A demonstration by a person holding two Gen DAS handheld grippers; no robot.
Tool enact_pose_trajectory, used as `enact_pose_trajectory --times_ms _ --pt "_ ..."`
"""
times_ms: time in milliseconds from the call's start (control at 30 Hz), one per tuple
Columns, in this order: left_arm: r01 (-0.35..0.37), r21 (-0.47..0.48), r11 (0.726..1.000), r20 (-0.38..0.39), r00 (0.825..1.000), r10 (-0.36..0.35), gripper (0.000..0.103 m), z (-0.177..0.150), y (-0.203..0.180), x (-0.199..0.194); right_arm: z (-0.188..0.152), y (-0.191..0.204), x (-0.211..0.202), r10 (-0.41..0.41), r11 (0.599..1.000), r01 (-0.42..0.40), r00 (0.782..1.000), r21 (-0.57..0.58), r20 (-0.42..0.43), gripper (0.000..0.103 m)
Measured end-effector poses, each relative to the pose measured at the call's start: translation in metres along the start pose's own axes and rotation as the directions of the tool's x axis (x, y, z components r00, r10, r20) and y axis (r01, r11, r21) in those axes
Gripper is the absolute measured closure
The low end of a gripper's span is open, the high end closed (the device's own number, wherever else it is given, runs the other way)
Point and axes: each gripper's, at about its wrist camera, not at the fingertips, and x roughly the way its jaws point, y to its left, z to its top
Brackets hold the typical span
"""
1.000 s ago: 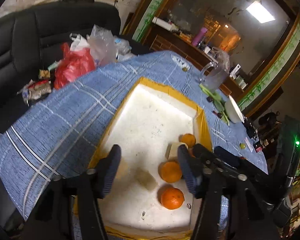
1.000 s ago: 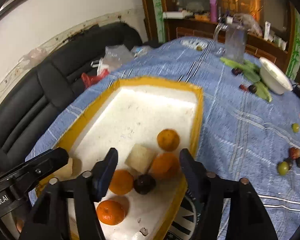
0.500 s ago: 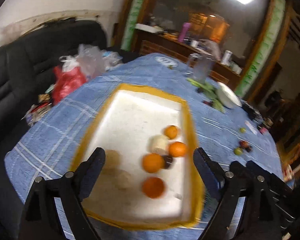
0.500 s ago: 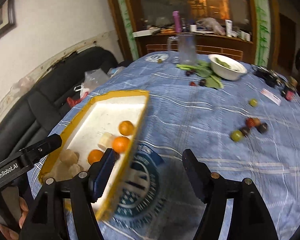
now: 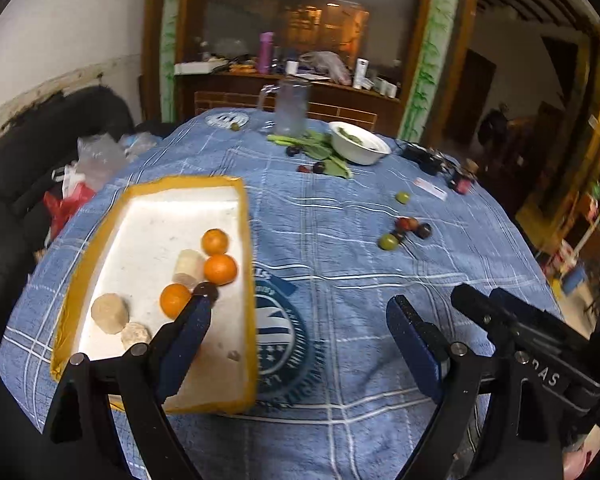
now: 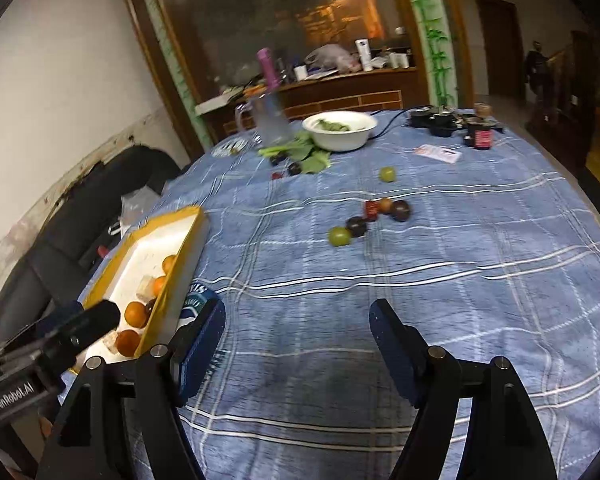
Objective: Organize fruits
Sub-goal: 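Move both tools back over the remaining loose fruits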
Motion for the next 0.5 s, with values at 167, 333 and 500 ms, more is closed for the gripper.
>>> enact_pose_trajectory --times_ms 167,333,500 --pt "0.009 0.031 0.999 0.010 1.000 -0.010 0.014 -0.003 -0.017 -0.008 -0.004 -0.014 -0.010 0.003 1.000 -0.004 1.000 0.023 0.009 0.022" --pt "0.038 0.020 0.999 -0.031 0.999 -0.037 0.014 -0.004 -0.027 -0.006 -0.008 -0.025 -0.016 0.005 0.999 -0.005 1.000 0.036 0.016 0.022" --pt "0.050 0.075 0.996 -0.030 0.998 -0.048 0.014 -0.001 -0.049 -0.008 -0.009 -0.042 -0.018 -0.011 0.998 0.010 1.000 0.066 0.009 0.022"
